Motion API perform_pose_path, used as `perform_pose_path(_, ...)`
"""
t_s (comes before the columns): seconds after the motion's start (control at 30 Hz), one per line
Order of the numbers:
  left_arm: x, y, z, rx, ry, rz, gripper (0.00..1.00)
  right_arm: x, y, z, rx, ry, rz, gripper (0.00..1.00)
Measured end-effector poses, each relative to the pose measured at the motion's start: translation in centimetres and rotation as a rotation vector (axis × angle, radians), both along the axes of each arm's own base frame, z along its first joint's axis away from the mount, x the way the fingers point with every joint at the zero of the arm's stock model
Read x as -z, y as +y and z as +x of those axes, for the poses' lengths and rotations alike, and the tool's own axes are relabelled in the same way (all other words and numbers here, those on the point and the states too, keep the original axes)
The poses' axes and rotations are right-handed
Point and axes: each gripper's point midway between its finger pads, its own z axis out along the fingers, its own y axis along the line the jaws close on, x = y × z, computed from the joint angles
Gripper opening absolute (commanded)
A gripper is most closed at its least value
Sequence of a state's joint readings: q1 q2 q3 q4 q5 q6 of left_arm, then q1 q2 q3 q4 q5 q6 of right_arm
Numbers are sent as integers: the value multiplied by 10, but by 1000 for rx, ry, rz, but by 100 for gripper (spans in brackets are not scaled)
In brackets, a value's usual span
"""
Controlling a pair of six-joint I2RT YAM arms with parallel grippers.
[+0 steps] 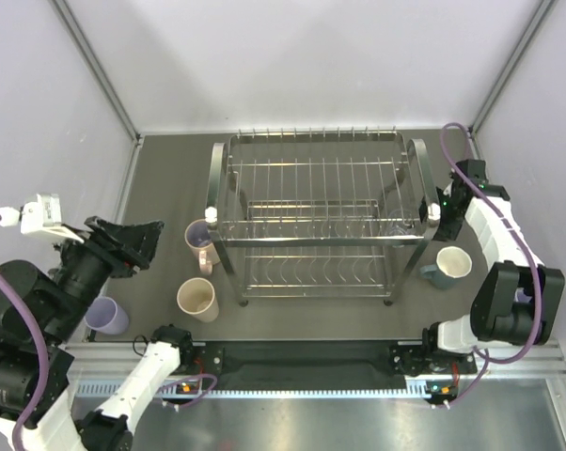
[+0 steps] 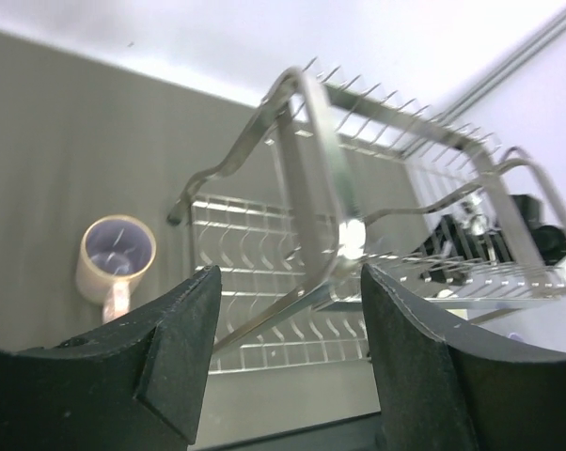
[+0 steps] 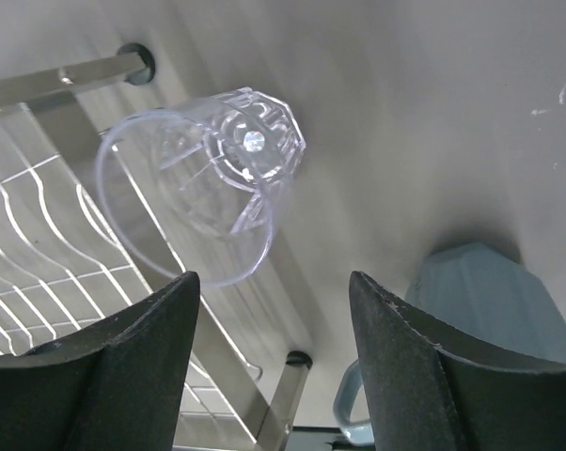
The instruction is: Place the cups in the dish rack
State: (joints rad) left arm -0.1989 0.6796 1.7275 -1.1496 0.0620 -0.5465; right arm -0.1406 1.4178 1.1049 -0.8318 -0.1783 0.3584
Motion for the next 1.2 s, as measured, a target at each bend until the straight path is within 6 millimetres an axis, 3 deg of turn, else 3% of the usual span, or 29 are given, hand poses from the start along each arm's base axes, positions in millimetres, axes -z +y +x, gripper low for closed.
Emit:
perform_pose_path(0.37, -54, -31, 1, 172, -169, -69, 49, 39, -2, 15, 0, 50, 6, 47)
perform_pose_path(0.57, -73, -48, 2, 270, -218, -97, 56, 46, -3, 16, 1, 62, 8, 27)
perform_pose_path(0.67, -82, -54, 3, 309, -235, -99, 57, 44, -3, 20, 5, 50, 4, 12)
perform_pose_path(0.7, -85, -57, 2, 324, -241, -100, 58, 44, -4, 20, 7, 48, 0, 1)
perform_pose_path(0.8, -89, -64, 2, 370, -246, -104, 62, 37, -7, 25, 20, 39, -6, 0)
perform_pose_path(0.87, -90, -70, 2, 405, -236, -113, 65, 24, -9, 34, 34, 13, -9, 0)
perform_pose_path(1.0, -89, -81, 5, 472, -210, -128, 71, -25, -16, 66, 82, -112, -17, 0)
perform_pose_path(1.1, -87, -86, 10, 499, -187, -140, 74, -83, -25, 86, 142, -267, -38, 0)
perform_pose_path(1.2, -88, -90, 12, 519, -175, -154, 76, -150, -33, 92, 202, -434, -47, 0)
